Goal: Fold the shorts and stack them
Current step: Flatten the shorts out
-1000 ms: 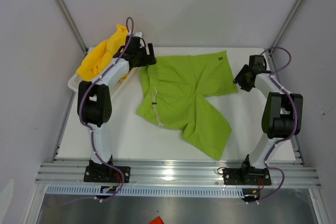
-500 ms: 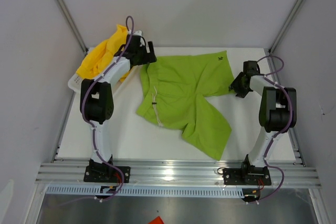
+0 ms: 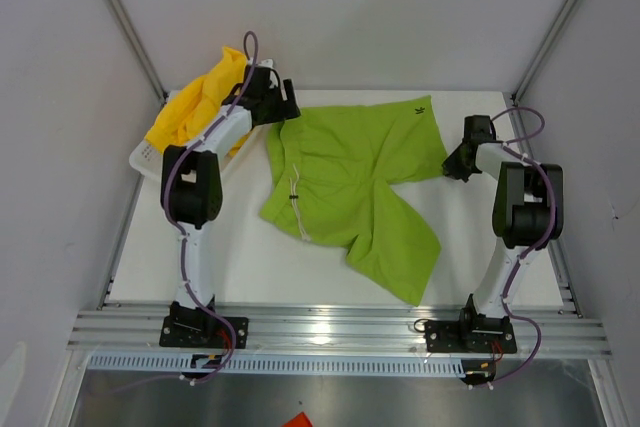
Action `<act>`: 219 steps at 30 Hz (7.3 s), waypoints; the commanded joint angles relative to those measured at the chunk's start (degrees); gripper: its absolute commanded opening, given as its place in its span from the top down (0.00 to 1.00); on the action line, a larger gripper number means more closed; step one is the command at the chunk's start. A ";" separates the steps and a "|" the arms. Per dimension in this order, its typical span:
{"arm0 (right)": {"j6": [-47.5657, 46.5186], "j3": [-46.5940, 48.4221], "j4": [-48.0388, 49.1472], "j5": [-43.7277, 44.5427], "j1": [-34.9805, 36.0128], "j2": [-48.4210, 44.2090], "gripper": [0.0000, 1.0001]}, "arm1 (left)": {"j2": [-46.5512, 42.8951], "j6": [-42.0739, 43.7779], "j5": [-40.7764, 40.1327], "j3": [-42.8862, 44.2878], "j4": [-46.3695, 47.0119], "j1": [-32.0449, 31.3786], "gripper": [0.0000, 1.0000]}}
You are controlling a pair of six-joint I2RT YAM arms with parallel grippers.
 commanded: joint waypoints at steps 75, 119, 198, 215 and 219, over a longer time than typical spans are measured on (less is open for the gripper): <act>1.17 -15.33 4.13 4.26 -6.51 -13.68 1.00 | 17.64 -9.92 16.71 26.02 -5.86 6.90 1.00; -1.99 -13.93 -2.54 1.28 -6.60 -23.60 0.09 | 10.88 -10.73 23.22 25.15 -5.40 5.07 0.21; 2.93 -42.67 -10.02 -6.02 2.28 -55.96 1.00 | -31.75 -7.90 8.71 -67.32 43.02 -3.03 0.91; -5.33 -32.39 -10.19 7.77 11.59 -53.05 1.00 | -47.13 -11.59 13.98 -64.51 25.62 -1.36 1.00; -6.30 -31.16 -10.90 9.27 12.12 -52.00 1.00 | -49.06 -12.39 17.42 -64.07 24.56 1.45 1.00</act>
